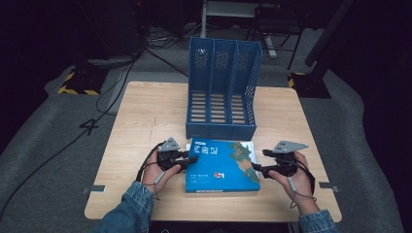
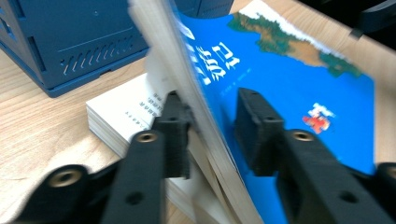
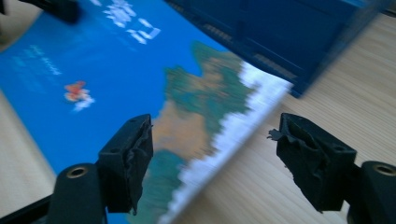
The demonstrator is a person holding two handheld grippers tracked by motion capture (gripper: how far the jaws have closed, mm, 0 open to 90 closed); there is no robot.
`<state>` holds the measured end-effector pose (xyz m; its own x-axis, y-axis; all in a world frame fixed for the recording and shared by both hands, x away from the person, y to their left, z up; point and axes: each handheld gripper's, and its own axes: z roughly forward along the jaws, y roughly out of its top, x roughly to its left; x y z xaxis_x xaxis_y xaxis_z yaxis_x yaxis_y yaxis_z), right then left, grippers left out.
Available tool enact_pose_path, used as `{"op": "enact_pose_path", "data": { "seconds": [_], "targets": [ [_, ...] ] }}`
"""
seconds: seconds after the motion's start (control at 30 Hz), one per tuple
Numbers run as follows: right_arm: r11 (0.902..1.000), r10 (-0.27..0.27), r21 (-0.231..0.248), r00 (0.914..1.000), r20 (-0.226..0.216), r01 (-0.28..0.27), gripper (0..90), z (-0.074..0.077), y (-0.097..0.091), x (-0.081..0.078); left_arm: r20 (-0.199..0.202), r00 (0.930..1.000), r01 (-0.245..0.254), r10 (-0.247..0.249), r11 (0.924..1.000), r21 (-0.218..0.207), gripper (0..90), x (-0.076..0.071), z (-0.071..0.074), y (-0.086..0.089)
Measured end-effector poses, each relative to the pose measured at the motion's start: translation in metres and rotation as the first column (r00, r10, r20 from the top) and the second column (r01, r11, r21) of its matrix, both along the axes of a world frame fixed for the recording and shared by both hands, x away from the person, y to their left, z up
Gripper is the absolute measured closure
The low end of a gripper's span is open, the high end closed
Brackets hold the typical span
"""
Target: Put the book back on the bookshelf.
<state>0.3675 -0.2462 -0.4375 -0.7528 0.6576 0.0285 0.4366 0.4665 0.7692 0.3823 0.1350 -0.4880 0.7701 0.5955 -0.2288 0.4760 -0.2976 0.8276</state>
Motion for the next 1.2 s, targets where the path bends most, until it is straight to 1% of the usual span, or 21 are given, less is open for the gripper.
{"op": "enact_pose_path", "data": {
  "seconds": [0.03, 0.07, 0.13, 0.17, 0.23, 0.27, 0.3, 0.33, 0.43, 0.47, 0.5, 0.57, 0.6, 0.63, 0.7, 0.77, 0.87, 1.0, 1.03, 1.17, 1.2],
  "targets": [
    [0.9997, 0.024, 0.003, 0.9997, 0.001, -0.024, 27.7, 0.002, 0.007, -0.002, 0.016, 0.9999, 0.004, -0.005, 0.9999, 0.014, 57.8, -0.002, -0.001, -0.001],
    [0.9984, 0.056, -0.002, 0.9984, 0.005, -0.056, 27.2, 0.004, 0.017, -0.005, 0.024, 0.9997, 0.009, -0.009, 0.9998, 0.019, 56.8, -0.003, -0.001, -0.001],
    [0.9948, 0.101, -0.014, 0.9947, 0.016, -0.101, 27.0, 0.007, 0.031, -0.009, 0.020, 0.9997, 0.016, -0.016, 0.9998, 0.013, 56.8, -0.004, -0.001, -0.001],
    [0.9914, 0.130, -0.017, 0.9913, 0.020, -0.130, 26.6, 0.008, 0.040, -0.011, 0.019, 0.9996, 0.019, -0.019, 0.9998, 0.008, 56.0, -0.004, -0.003, 0.000],
    [0.9855, 0.169, -0.016, 0.9852, 0.026, -0.169, 26.6, 0.010, 0.052, -0.014, 0.004, 0.9996, 0.029, -0.029, 0.9996, 0.000, 50.4, -0.005, -0.006, 0.000],
    [0.9855, 0.169, -0.016, 0.9852, 0.026, -0.169, 26.6, 0.010, 0.052, -0.014, 0.004, 0.9996, 0.029, -0.029, 0.9996, 0.000, 47.0, -0.005, -0.006, 0.000],
    [0.9823, 0.187, -0.019, 0.9820, 0.028, -0.186, 26.6, 0.011, 0.057, -0.016, 0.004, 0.9995, 0.033, -0.033, 0.9995, -0.004, 47.0, -0.006, -0.009, 0.001],
    [0.9766, 0.214, -0.030, 0.9765, 0.028, -0.213, 26.6, 0.011, 0.067, -0.018, 0.006, 0.9996, 0.028, -0.028, 0.9995, -0.013, 45.7, -0.007, -0.010, 0.001],
    [0.9659, 0.256, -0.047, 0.9663, 0.028, -0.255, 26.5, 0.011, 0.083, -0.021, 0.007, 0.9997, 0.026, -0.025, 0.9993, -0.027, 45.6, -0.007, -0.012, 0.002],
    [0.9618, 0.271, -0.052, 0.9624, 0.026, -0.269, 25.9, 0.010, 0.088, -0.022, -0.010, 0.9998, 0.016, -0.017, 0.9991, -0.040, 45.6, -0.007, -0.013, 0.002],
    [0.9587, 0.281, -0.056, 0.9595, 0.026, -0.279, 25.2, 0.009, 0.093, -0.023, -0.013, 0.9997, 0.018, -0.018, 0.9992, -0.037, 45.6, -0.007, -0.013, 0.003],
    [0.9525, 0.300, -0.063, 0.9536, 0.025, -0.298, 22.8, 0.007, 0.102, -0.024, -0.035, 0.9994, 0.005, -0.007, 0.9992, -0.040, 45.6, -0.007, -0.014, 0.003],
    [0.9511, 0.304, -0.066, 0.9523, 0.027, -0.302, 20.9, 0.006, 0.106, -0.025, -0.037, 0.9993, 0.005, -0.007, 0.9991, -0.041, 45.5, -0.008, -0.014, 0.003],
    [0.9523, 0.300, -0.067, 0.9535, 0.029, -0.298, 19.2, 0.004, 0.110, -0.026, -0.025, 0.9997, 0.008, -0.009, 0.9995, -0.031, 45.4, -0.007, -0.014, 0.003],
    [0.9556, 0.289, -0.071, 0.9569, 0.032, -0.286, 18.9, 0.002, 0.117, -0.027, -0.023, 0.9995, 0.022, -0.022, 0.9995, -0.024, 43.2, -0.008, -0.014, 0.001],
    [0.9528, 0.296, -0.081, 0.9546, 0.034, -0.292, 18.5, 0.000, 0.125, -0.029, -0.006, 0.9996, 0.027, -0.027, 0.9996, -0.006, 39.7, -0.009, -0.013, -0.001],
    [0.9494, 0.307, -0.082, 0.9507, 0.042, -0.303, 16.2, -0.004, 0.134, -0.032, -0.007, 0.9997, 0.024, -0.024, 0.9997, -0.007, 39.6, -0.009, -0.013, -0.001],
    [0.9373, 0.336, -0.113, 0.9409, 0.041, -0.330, 16.2, -0.010, 0.144, -0.035, -0.023, 0.9997, 0.010, -0.010, 0.9998, -0.015, 41.8, -0.009, -0.013, 0.000],
    [0.9322, 0.346, -0.126, 0.9373, 0.038, -0.339, 16.3, -0.012, 0.147, -0.035, -0.028, 0.9996, 0.008, -0.008, 0.9998, -0.017, 43.4, -0.008, -0.012, 0.000],
    [0.9214, 0.360, -0.176, 0.9319, 0.047, -0.347, 16.3, -0.018, 0.157, -0.038, -0.057, 0.9983, -0.014, 0.012, 0.9994, -0.032, 50.1, -0.007, -0.010, 0.003],
    [0.9199, 0.361, -0.182, 0.9313, 0.047, -0.348, 16.3, -0.019, 0.159, -0.038, -0.075, 0.9970, -0.019, 0.016, 0.9990, -0.042, 52.7, -0.007, -0.009, 0.005]
  ]
}}
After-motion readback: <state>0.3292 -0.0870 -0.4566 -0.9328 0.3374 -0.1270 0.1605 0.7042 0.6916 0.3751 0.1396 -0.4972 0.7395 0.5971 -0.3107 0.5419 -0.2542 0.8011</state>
